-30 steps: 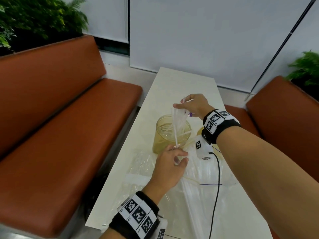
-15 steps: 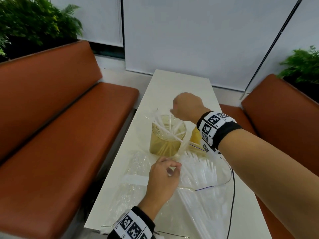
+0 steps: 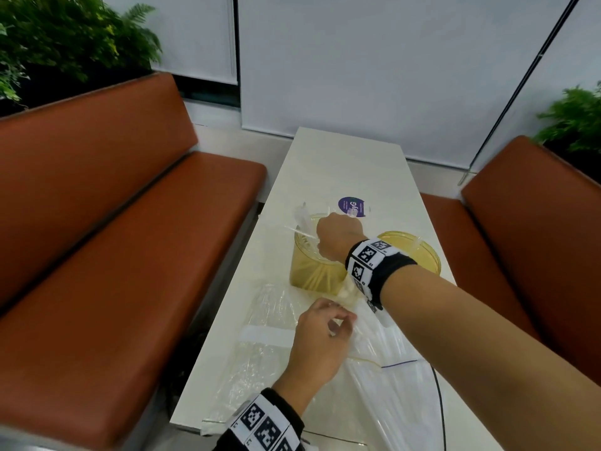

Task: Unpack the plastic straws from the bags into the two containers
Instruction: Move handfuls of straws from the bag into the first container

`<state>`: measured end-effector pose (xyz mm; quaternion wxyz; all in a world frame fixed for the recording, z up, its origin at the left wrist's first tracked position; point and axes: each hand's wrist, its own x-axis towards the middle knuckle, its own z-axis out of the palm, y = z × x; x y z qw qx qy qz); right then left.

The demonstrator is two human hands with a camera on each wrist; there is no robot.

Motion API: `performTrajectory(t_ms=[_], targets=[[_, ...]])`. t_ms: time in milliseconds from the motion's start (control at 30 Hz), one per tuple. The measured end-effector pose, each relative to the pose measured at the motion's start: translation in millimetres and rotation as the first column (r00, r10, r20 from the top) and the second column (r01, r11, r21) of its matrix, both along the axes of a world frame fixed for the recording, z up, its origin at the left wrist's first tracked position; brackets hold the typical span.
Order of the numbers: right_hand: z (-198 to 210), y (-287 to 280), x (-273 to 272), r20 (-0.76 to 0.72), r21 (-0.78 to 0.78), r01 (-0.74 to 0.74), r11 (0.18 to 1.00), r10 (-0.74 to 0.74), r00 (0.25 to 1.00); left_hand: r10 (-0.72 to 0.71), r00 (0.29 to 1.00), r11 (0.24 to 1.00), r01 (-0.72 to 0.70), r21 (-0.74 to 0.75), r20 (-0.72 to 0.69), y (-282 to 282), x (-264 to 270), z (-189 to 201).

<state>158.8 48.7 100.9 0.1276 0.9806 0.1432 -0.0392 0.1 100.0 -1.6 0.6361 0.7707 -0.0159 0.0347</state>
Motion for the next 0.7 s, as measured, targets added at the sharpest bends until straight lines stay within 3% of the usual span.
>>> performTrajectory(t_ms=[133, 200, 233, 300, 367, 433, 533, 633, 700], targets=[[14.8, 0.6, -0.8, 0.054, 0.039, 0.006, 0.999, -0.008, 0.998, -0.011, 1.0, 1.0, 0.011, 0.022, 0.002, 5.8, 3.8, 0.6], [32.0, -4.9, 3.6, 0.088, 0.187, 0.034, 0.982, -0.051, 0.995, -0.012, 1.0, 1.0, 0.012, 0.009, -0.015, 9.0, 6.6, 1.4], [40.5, -9.1, 7.3, 0.098, 0.322, 0.05, 0.945, -0.086, 0.992, -0.014, 0.999, 1.0, 0.014, -0.006, -0.031, 10.3, 8.1, 2.0], [51.7, -16.3, 15.4, 0.111, 0.607, 0.062, 0.792, -0.161, 0.981, -0.017, 0.999, 1.0, 0.016, -0.009, -0.05, 11.6, 10.7, 3.4], [52.0, -20.6, 19.9, 0.06, 0.76, 0.109, 0.641, -0.235, 0.97, -0.017, 0.999, 1.0, 0.018, 0.017, -0.046, 11.6, 12.3, 5.6], [41.8, -22.2, 19.9, -0.081, 0.766, 0.23, 0.6, -0.266, 0.961, -0.022, 0.999, 0.999, 0.024, 0.045, -0.033, 11.4, 15.5, 7.5], [22.7, -25.3, 15.9, -0.214, 0.672, 0.34, 0.658, -0.267, 0.94, -0.043, 0.998, 0.997, 0.046, 0.065, -0.038, 11.0, 20.5, 10.3], [17.8, -30.8, 15.9, -0.088, 0.712, 0.293, 0.638, -0.333, 0.939, -0.047, 0.998, 0.996, 0.051, 0.078, -0.051, 12.2, 23.2, 14.3], [21.8, -33.0, 17.4, -0.012, 0.801, 0.251, 0.544, -0.405, 0.914, -0.044, 0.998, 0.996, 0.047, 0.079, -0.05, 12.9, 22.6, 16.2]])
